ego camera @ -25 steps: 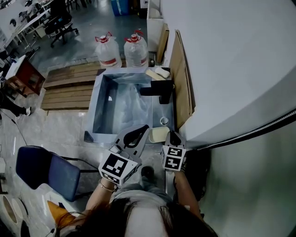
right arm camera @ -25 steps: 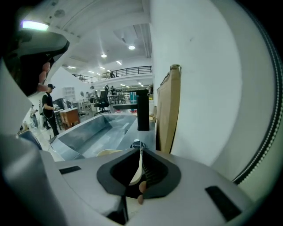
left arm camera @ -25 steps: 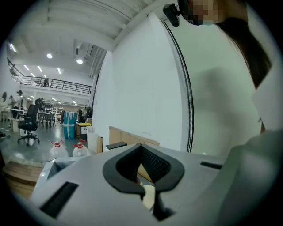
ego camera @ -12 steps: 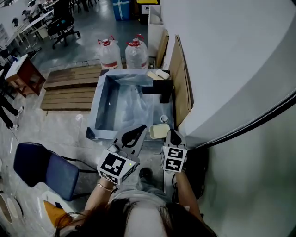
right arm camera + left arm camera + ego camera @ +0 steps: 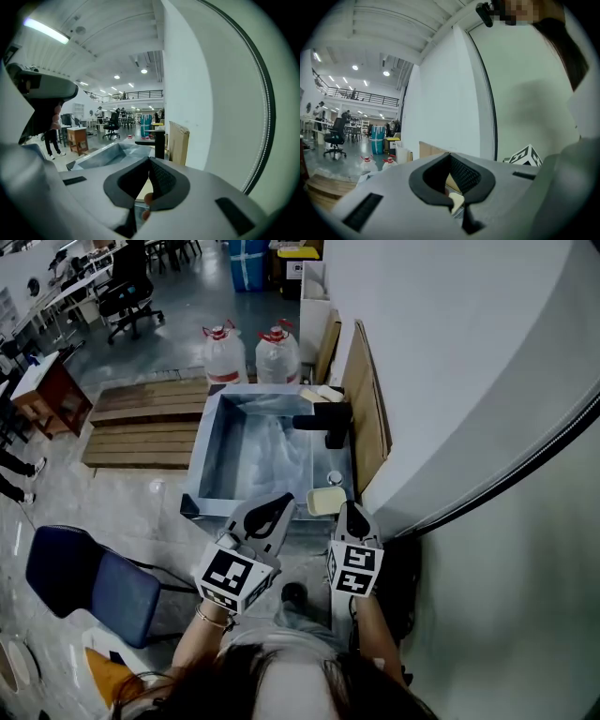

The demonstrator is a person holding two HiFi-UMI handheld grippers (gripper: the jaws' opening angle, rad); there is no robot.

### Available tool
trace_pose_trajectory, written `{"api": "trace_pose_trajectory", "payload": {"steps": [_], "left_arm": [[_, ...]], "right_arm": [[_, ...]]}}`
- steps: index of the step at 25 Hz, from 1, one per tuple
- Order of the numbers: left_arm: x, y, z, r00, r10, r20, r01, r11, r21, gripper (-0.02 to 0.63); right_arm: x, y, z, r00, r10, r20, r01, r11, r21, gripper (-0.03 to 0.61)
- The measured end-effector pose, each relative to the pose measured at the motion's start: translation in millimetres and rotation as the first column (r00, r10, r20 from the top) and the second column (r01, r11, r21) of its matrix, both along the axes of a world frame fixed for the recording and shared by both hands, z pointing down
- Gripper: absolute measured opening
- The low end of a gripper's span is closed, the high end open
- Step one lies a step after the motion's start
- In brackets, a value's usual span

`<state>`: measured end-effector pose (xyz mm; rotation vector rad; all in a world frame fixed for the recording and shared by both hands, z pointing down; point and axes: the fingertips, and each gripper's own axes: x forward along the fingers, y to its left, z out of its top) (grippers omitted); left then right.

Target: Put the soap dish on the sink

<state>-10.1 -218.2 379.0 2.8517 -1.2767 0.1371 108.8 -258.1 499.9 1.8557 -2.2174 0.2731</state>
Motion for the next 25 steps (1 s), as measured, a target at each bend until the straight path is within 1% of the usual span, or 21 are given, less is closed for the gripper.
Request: {"api": "trace_pose_trajectory", "payload": {"steps": [4,12,16,25], "left_arm": [[-5.5,10.9,-5.6,1.000,-0.005,-0.019,0.006,1.000,0.024,0.008],[-9.7,35.3,-16.0,0.999,-0.011,-0.038,0.012,0.999,0.043,0.008],[-10.6,49.9,-16.3,0.999,-0.008,-0.037,0.009,0.999,0.038,0.008],[-14.7,81.1,-25.4,0.999,-0.015,-0.043,0.017,0.998,0.062,0.008]], "right_arm": [[-5.0,13.6,-15.5,1.000,-0.004,0.006,0.004,0.999,0.037,0.026],[-9.9,45.5,-51.0,1.000,-0.013,0.012,0.012,0.995,0.101,0.026],[-10.9,62.1,-63.1,1.000,-0.014,0.016,0.012,0.992,0.129,0.026],[-11.8,102.7,-92.5,0.999,-0.012,0.031,0.006,0.981,0.196,0.026]]}}
